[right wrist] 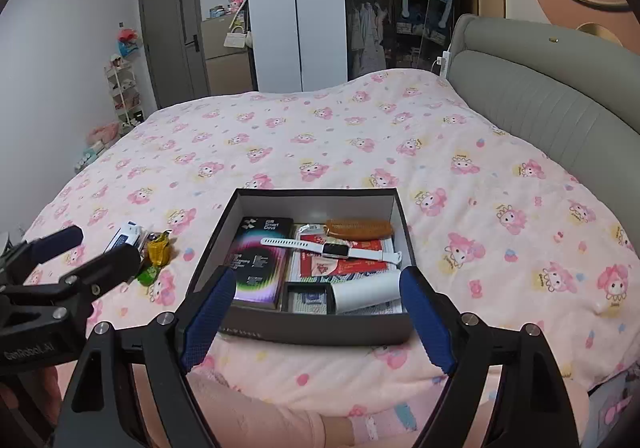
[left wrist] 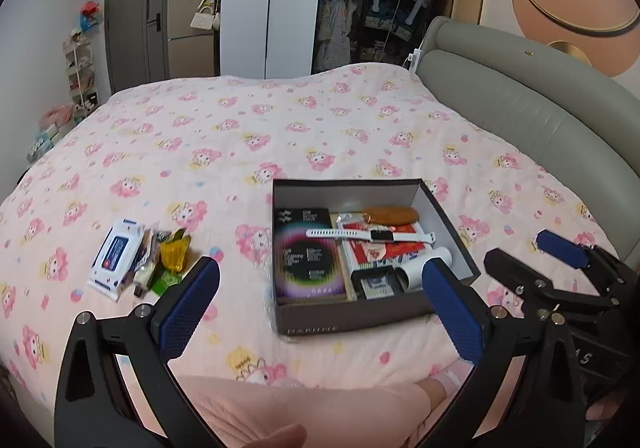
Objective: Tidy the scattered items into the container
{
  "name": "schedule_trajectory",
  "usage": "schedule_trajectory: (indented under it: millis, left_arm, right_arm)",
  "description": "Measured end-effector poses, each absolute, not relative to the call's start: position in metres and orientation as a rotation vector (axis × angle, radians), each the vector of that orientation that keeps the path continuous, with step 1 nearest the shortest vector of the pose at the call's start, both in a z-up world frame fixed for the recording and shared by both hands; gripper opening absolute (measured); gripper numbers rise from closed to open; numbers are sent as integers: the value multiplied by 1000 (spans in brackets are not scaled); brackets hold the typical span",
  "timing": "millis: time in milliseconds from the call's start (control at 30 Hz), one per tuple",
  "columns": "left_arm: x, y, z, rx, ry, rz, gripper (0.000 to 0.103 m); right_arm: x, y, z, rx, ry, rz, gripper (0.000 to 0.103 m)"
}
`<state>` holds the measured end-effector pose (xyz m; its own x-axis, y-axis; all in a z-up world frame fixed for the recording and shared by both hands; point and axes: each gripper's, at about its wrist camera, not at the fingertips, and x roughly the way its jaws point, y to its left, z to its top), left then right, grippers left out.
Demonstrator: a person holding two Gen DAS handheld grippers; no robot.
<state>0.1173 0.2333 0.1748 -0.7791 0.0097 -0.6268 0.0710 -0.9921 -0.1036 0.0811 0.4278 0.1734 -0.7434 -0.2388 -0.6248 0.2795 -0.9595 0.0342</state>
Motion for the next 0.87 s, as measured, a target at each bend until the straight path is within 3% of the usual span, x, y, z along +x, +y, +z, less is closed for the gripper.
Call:
schedule_trajectory:
  millis: [867]
  left_arm:
    - [129,252,163,1060,170,-2931,102]
  right_arm:
    - [93,432,158,994,87,-2690,83]
